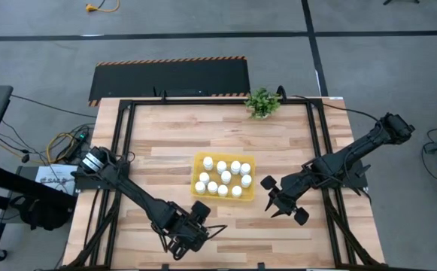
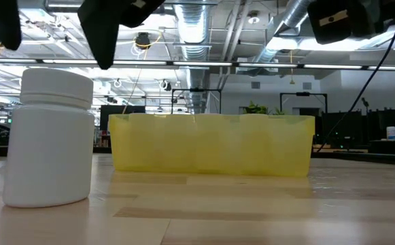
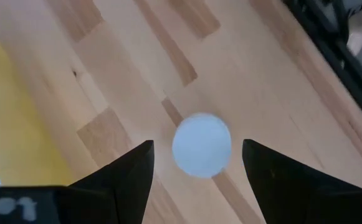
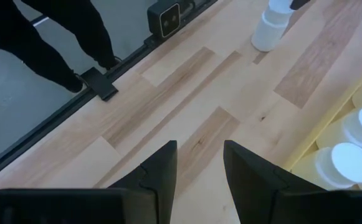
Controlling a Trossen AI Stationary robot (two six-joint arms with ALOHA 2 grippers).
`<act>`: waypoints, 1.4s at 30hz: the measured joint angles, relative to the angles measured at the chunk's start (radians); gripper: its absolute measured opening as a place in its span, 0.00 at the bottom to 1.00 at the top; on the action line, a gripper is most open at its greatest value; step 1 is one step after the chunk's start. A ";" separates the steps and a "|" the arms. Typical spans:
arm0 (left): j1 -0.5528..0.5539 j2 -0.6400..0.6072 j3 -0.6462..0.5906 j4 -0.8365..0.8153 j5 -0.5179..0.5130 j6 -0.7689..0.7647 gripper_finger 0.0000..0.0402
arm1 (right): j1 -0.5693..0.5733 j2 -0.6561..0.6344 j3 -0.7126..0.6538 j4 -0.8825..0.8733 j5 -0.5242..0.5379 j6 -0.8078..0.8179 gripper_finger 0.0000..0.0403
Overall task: Pick and place pill bottles into a basket
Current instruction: Put the white pill bottle into the yellow bin
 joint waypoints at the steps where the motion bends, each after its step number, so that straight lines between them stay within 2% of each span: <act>1: 0.000 0.002 0.000 0.011 0.000 -0.002 0.58 | 0.000 0.000 0.000 0.000 0.000 0.000 0.31; 42: 0.013 0.063 -0.006 0.052 0.045 0.056 0.58 | 0.000 0.000 0.000 0.001 0.000 -0.001 0.31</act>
